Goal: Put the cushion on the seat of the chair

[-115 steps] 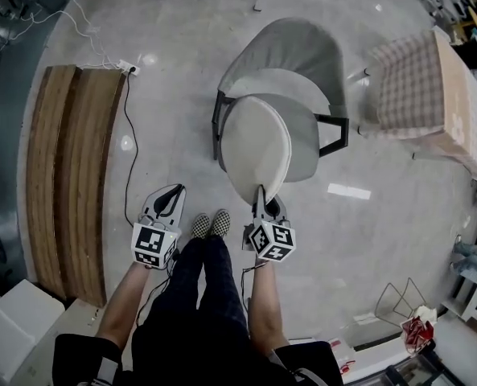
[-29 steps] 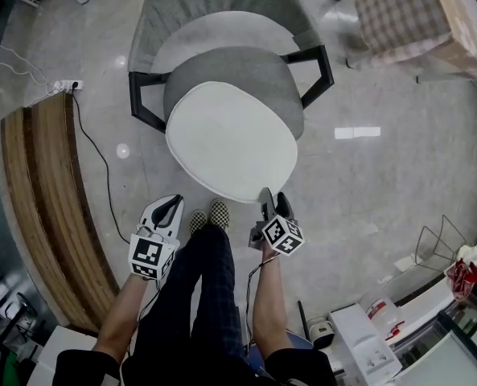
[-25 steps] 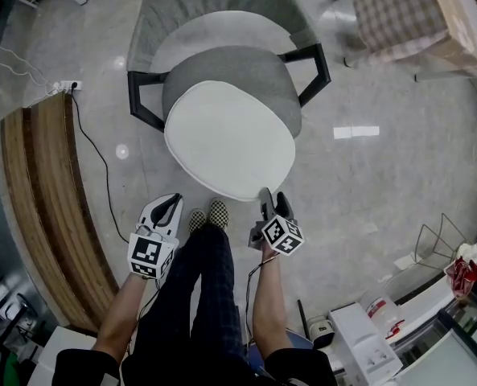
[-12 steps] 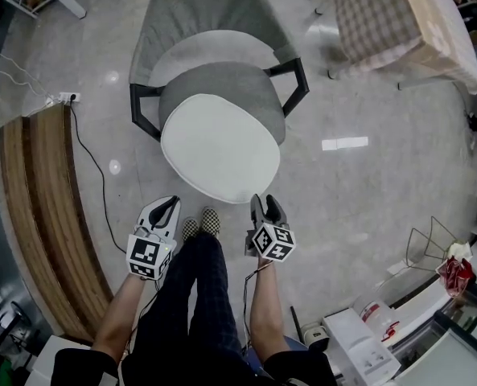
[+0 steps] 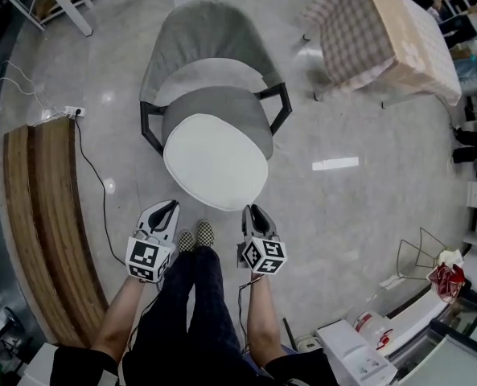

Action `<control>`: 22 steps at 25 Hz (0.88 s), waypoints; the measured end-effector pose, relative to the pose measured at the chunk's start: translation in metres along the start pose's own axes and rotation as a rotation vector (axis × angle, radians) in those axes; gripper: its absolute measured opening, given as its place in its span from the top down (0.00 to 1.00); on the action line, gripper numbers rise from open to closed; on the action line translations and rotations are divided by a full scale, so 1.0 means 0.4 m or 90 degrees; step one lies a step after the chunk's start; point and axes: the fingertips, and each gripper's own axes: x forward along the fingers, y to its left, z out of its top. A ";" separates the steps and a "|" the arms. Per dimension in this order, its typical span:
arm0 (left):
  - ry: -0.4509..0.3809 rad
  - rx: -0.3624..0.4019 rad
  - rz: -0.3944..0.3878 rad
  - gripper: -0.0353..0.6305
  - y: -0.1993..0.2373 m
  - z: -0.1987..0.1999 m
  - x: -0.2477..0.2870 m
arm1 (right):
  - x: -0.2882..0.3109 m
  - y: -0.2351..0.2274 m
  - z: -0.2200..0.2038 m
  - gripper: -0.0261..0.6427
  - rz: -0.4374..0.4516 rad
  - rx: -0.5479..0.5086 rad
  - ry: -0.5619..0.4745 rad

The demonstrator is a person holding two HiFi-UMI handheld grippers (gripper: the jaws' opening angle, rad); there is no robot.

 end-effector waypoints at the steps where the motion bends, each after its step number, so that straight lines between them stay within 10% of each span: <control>1: -0.005 0.001 0.001 0.90 -0.002 0.017 -0.013 | -0.014 0.015 0.015 0.83 0.003 -0.006 -0.003; 22: -0.112 0.075 0.009 0.90 -0.105 0.372 -0.336 | -0.365 0.347 0.382 0.90 0.067 -0.139 -0.113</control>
